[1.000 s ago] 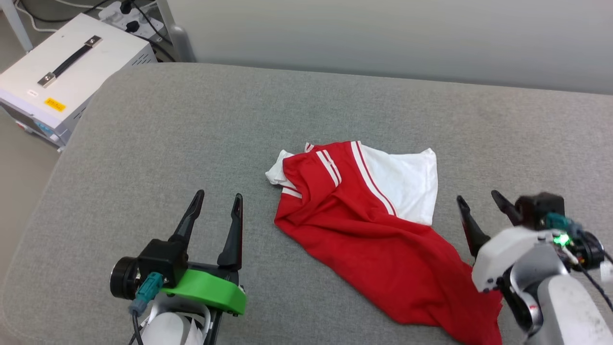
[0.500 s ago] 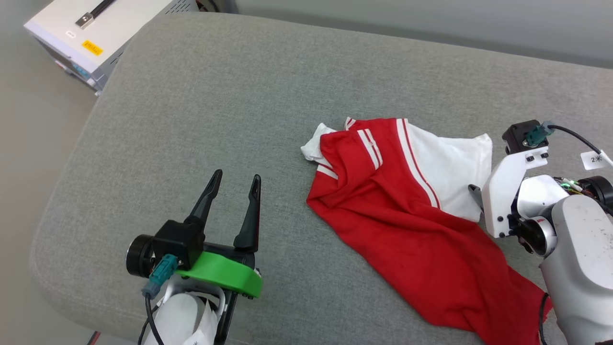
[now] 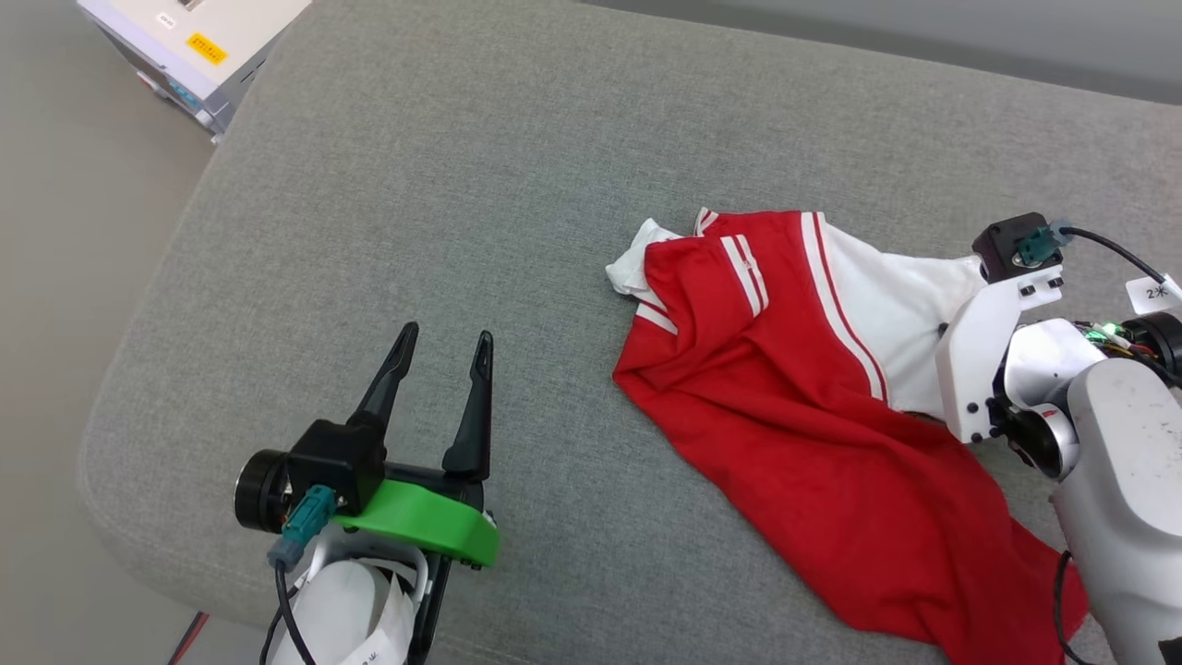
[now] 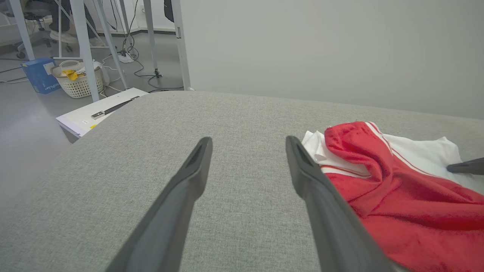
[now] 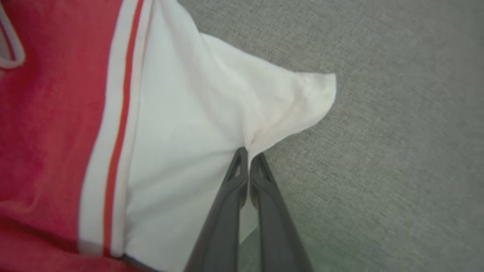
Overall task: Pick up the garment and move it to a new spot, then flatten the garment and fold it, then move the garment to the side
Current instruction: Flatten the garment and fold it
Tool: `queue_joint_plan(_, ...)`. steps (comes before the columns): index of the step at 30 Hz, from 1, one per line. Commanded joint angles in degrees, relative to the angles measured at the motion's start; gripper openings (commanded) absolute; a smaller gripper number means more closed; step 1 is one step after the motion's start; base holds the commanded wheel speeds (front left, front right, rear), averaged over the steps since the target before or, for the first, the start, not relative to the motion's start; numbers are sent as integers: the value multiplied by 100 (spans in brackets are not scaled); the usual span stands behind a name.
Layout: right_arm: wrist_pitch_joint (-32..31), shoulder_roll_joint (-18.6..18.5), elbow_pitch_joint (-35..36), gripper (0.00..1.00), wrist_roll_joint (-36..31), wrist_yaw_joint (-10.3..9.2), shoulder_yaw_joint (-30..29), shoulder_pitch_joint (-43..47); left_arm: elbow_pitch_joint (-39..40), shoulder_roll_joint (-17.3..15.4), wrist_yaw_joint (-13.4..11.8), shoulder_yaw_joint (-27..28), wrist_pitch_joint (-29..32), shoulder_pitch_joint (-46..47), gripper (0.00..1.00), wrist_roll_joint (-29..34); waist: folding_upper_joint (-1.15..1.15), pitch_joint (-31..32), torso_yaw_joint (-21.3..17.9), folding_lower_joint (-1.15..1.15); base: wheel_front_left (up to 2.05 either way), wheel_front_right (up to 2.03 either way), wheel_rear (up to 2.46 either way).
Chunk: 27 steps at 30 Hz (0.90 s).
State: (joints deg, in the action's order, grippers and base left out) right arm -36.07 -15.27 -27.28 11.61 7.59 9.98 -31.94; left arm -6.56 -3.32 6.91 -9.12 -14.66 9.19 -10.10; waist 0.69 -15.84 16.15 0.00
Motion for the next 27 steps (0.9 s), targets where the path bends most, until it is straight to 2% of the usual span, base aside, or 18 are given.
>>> queue_joint_plan(1,87,-144,-92,0,-37,-10,-25,87,-1,32,40,23,-34,65,100,27,-69,99,-141,0,0,0,0)
queue_joint_plan(8,478,-602,74,0,-18,-10,-146,129,-18,38,49,54,-34,35,100,71,-69,240,-512,0,0,0,0)
queue_joint_plan(16,628,-1207,201,0,-78,-10,-457,263,11,41,54,76,-34,75,100,97,-69,138,-793,0,0,0,0)
queue_joint_plan(21,804,-1499,-64,0,-277,-10,-840,363,2,41,56,79,-34,151,100,106,-69,38,-850,0,0,0,0)
queue_joint_plan(27,1039,-1565,-643,0,-667,-10,-1421,445,-40,40,57,43,-34,212,100,95,-69,10,-867,0,0,0,0)
